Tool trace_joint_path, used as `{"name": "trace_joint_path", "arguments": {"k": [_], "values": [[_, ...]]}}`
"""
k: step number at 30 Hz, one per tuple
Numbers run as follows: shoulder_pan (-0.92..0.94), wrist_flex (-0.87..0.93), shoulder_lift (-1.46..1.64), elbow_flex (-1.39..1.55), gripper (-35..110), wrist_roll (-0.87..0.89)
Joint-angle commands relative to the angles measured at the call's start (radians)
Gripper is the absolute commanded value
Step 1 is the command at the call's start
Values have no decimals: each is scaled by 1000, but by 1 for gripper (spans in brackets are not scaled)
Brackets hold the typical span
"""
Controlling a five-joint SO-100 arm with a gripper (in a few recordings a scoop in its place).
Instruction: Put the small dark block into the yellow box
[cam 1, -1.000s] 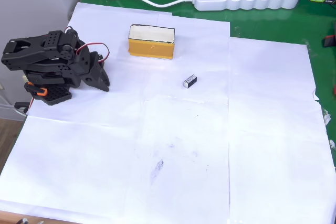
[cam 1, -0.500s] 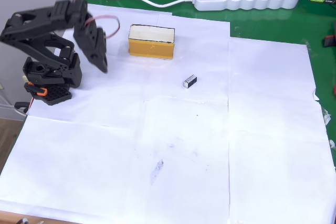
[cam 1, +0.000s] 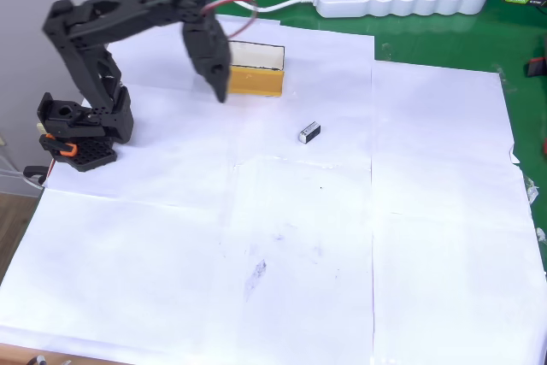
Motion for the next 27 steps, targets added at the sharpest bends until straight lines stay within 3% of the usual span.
{"name": "trace_joint_path", "arguments": {"k": [1, 8, 27], "values": [[9, -21, 63, 161, 1, -193], [-2, -48, 219, 327, 13, -276], [-41, -247, 614, 646, 14, -423]]}}
